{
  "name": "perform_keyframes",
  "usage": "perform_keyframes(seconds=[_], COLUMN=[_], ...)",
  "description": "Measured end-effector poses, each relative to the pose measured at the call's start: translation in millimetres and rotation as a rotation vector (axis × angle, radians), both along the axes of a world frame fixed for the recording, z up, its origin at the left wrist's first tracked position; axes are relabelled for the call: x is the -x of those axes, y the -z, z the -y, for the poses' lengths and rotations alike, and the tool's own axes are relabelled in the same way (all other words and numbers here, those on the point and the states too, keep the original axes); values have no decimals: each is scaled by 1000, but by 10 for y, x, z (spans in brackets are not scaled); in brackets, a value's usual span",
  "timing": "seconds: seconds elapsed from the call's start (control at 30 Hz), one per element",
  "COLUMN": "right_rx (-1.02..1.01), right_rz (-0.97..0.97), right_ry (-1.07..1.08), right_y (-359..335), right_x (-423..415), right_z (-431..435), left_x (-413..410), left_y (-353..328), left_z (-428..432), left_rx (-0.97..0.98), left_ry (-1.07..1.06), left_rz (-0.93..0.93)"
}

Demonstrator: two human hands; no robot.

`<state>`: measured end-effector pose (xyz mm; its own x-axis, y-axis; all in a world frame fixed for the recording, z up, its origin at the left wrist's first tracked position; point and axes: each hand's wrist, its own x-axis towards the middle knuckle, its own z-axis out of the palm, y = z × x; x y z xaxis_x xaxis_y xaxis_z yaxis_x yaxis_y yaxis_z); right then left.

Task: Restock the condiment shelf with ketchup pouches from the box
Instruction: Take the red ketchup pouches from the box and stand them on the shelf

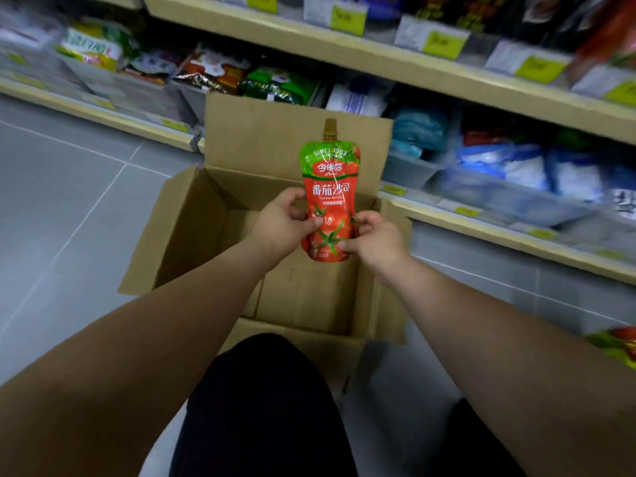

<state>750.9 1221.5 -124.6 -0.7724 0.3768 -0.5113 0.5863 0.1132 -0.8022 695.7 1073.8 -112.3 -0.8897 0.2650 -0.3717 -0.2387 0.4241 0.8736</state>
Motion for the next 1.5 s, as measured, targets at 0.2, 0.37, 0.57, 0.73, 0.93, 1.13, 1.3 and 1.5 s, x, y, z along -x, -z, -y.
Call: perform_keyframes(seconds=[0.2,0.37,0.57,0.73,0.93,1.13,1.3,1.5], right_rx=[-98,-211,-382,-429,-591,-641,-630,-652], right_rz=[-207,-352,-463,-521,-552,-632,-649,-580], right_ry=[154,271,382,438,478,491,486,469], right_y=[-421,-666,-897,-1128,-1388,-1594,-1616,-1515], right_x=[-109,-170,-332,-442,-511,-452,-339,-214], right_z=[-660,-1189,-1820,-2406,-3023,-3561,-3845,-4020], left_x=[-7,-63,-203,-285,-340,-316,-209,-67], left_y=[-488,-771,-1014,-1231,-1478,-1610,-1640,-1511], left_z=[-761,-1411,-2166,-2801,-3483,-4065,-4371,-4619], left_rx=[-57,-143,-191,-224,-253,-286,-264,-210], left_ry=[88,130,156,165,164,148,152,65], left_rz=[-191,-328,-482,-558,-689,-796,-875,-805])
